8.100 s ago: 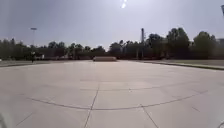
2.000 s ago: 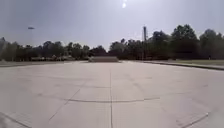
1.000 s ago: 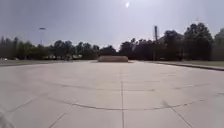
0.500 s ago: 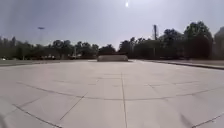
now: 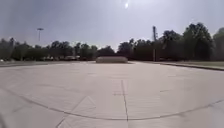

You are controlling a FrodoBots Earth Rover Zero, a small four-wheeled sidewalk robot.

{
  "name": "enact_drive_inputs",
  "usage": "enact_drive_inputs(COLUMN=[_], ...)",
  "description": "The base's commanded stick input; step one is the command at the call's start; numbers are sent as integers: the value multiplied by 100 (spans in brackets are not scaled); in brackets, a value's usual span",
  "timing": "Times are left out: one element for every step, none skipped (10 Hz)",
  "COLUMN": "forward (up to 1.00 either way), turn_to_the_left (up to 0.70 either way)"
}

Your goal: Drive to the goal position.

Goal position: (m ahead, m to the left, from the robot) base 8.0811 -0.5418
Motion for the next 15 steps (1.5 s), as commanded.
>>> enact_drive_inputs(forward=[100,100,100,100,100,100,100,100,100,100,100,100,100,100,100], turn_to_the_left=[0,0,0,0,0,0,0,0,0,0,0,0,0,0,0])
